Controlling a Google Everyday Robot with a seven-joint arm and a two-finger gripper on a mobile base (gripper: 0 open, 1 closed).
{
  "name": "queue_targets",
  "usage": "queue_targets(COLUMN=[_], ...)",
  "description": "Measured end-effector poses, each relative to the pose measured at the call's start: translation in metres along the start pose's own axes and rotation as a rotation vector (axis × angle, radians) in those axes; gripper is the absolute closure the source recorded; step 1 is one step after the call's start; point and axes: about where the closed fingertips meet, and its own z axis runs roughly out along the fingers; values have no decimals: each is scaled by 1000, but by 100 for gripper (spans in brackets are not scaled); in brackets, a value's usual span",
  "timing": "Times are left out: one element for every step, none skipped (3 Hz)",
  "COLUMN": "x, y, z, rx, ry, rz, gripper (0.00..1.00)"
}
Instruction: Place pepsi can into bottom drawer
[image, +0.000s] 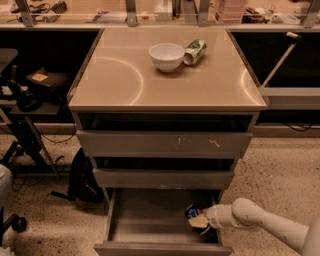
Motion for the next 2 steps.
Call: queue_targets(x=[37, 37], y=[-28, -56], z=[55, 60], rx=[-31, 10], ry=[8, -18], rz=[44, 65], gripper=[100, 100])
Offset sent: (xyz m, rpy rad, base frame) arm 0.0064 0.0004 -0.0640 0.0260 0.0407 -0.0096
